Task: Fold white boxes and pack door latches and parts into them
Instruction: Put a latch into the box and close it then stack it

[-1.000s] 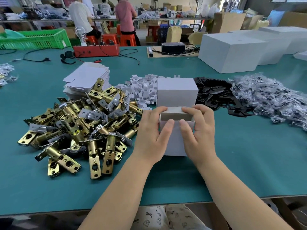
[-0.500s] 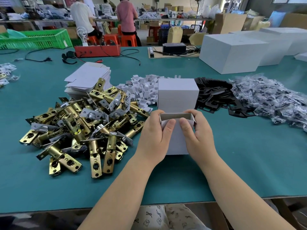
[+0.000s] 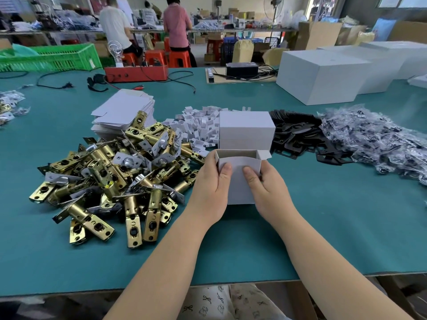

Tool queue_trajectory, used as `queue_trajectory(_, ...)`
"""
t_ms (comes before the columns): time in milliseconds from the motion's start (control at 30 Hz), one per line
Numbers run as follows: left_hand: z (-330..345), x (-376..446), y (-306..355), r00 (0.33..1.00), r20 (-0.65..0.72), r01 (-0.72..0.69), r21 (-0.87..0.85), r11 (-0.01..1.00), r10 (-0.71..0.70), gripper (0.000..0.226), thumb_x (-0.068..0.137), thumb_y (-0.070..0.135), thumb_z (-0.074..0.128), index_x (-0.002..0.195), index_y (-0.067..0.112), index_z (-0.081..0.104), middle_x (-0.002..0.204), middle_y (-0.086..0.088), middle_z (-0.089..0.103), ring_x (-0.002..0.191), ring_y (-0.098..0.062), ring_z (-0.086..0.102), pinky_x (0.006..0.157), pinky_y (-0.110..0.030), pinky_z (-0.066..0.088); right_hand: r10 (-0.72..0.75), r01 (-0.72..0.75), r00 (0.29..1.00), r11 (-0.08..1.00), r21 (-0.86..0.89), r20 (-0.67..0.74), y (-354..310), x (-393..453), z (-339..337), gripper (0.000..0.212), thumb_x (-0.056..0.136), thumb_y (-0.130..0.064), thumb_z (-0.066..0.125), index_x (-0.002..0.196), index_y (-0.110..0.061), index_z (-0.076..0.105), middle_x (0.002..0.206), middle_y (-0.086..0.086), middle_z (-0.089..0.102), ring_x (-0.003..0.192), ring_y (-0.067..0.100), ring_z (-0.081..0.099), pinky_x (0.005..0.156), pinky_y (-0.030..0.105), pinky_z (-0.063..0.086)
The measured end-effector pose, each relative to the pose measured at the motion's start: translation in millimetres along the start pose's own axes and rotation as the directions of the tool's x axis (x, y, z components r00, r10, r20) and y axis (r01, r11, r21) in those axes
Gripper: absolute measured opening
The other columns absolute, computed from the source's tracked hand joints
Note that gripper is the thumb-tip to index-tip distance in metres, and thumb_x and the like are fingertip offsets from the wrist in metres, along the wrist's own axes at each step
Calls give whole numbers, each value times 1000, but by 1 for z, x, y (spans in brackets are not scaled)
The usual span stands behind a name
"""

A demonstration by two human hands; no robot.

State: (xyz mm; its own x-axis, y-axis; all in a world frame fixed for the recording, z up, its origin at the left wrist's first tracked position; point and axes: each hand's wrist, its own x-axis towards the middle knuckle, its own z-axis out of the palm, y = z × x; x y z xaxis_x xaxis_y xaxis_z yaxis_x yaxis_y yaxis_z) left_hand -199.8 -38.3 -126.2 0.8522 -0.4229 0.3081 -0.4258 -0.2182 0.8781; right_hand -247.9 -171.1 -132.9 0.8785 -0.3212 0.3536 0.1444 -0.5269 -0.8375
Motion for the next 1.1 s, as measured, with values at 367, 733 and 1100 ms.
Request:
queue_trajectory(367, -12, 14, 7, 981, -156, 95, -139, 986, -117, 56, 98, 53, 31, 149, 29, 32, 143, 10, 46, 131, -7, 42, 112, -42, 35, 129, -118, 991, 970, 212, -41, -1, 0, -5, 7, 92, -34, 60, 91, -29, 55, 95, -6, 64, 84, 5, 59, 65, 8, 43)
queue_trajectory(733, -39, 88, -3, 968, 214, -208, 976, 55, -132, 34, 95, 31, 45, 123, 19, 60, 128, -6, 59, 124, -30, 44, 108, -47, 29, 223, -156, 971, 868, 472, -89, -1, 0, -11, 25, 74, -38, 61, 97, -26, 60, 116, 15, 58, 99, 26, 59, 78, 32, 50)
queue_trajectory(1100, -43, 102, 1, 954, 251, -260, 965, -33, -166, 36, 95, 20, 48, 131, 18, 50, 133, -6, 50, 126, -26, 42, 101, -44, 30, 138, -130, 990, 891, 436, 12, 0, 2, -11, 25, 80, -29, 73, 103, -36, 65, 106, -6, 70, 105, 19, 64, 84, 28, 53)
